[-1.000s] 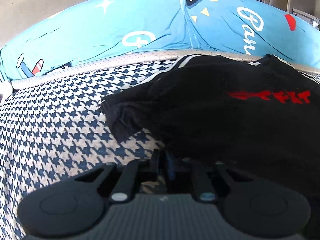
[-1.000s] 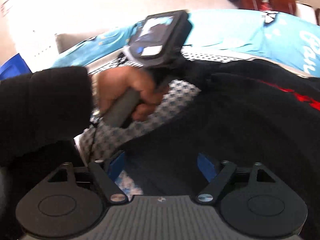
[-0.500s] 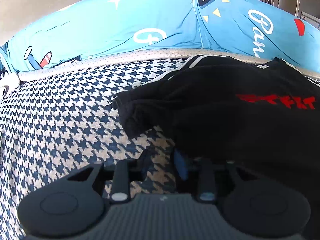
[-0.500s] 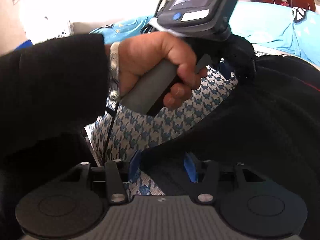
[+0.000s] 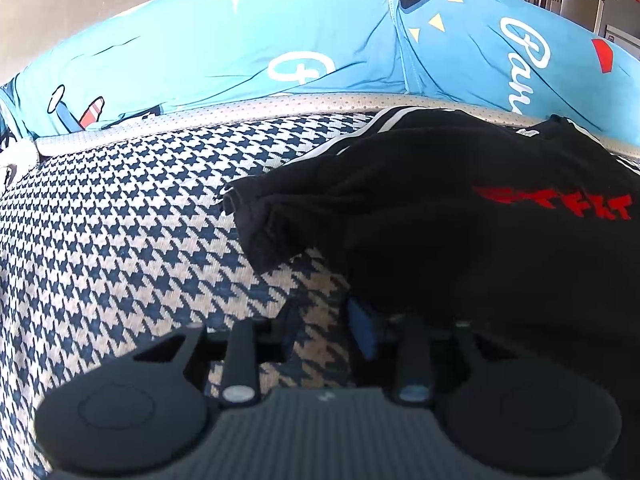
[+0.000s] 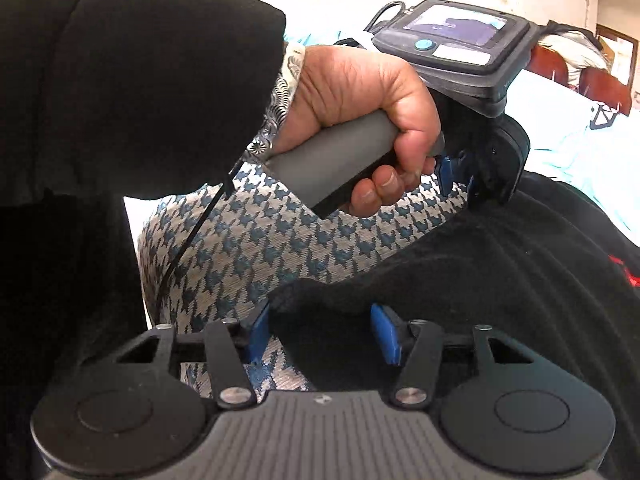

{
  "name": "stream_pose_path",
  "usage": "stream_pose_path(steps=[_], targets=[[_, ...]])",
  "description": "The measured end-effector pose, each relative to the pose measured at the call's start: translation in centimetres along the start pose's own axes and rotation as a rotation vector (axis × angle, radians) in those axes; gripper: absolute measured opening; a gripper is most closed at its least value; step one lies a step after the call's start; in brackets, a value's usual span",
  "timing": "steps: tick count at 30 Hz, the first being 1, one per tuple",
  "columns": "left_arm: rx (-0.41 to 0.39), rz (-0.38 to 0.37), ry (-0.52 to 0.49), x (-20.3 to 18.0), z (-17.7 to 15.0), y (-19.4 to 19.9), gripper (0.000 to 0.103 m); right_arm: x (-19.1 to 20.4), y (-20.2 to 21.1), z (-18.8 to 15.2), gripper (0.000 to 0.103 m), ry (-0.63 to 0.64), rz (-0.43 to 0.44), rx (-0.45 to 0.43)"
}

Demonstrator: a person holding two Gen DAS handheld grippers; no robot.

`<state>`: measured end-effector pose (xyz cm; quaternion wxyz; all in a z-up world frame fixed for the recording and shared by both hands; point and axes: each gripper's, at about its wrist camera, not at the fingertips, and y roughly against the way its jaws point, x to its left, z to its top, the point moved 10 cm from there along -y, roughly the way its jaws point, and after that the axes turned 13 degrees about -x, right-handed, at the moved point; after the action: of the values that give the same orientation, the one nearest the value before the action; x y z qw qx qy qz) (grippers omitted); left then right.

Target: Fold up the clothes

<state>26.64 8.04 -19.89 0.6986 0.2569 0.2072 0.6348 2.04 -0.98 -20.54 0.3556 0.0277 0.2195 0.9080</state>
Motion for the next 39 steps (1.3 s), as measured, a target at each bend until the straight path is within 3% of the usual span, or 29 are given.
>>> stream_pose_path(steps=[5, 9, 16, 21, 23, 25, 29, 34, 39], targets=[[0.001, 0.003, 0.005, 0.0, 0.0, 0.1, 0.031, -0.8, -0.2, 0.4, 0.019, -0.036, -0.017, -0.005], [-0.003, 0.012, 0.006, 0.1, 0.1, 0.4, 0.033, -1.2, -0.1, 0.8, 0.012, -0.1, 0.006, 0.001], [-0.025, 0.045, 0.006, 0.6, 0.5, 1.0, 0.032, -1.0, 0.7, 2.0, 0.011, -0.269, 0.141, -0.006], [-0.042, 0.07, 0.005, 0.9, 0.8, 1.4, 0.032, -1.0, 0.3, 1.5, 0.012, -0.333, 0.174, 0.016], [-0.049, 0.08, 0.005, 1.1, 0.9, 1.5, 0.035, -0.8, 0.0, 1.1, 0.012, -0.32, 0.175, 0.027], [-0.057, 0.086, 0.004, 1.1, 1.1, 1.7, 0.045, -0.4, -0.3, 0.7, 0.014, -0.296, 0.177, 0.039], [-0.092, 0.025, -0.014, -0.6, 1.5, 2.9, 0.052, 0.1, 0.0, 0.7, 0.023, -0.276, 0.212, 0.047], [-0.113, -0.053, -0.042, -3.0, 1.4, 4.6, 0.071, 0.7, 1.7, 0.8, 0.027, -0.267, 0.257, 0.057], [-0.129, -0.101, -0.085, -4.9, 0.5, 6.1, 0.074, 0.9, 4.6, 0.6, 0.027, -0.254, 0.262, 0.05]])
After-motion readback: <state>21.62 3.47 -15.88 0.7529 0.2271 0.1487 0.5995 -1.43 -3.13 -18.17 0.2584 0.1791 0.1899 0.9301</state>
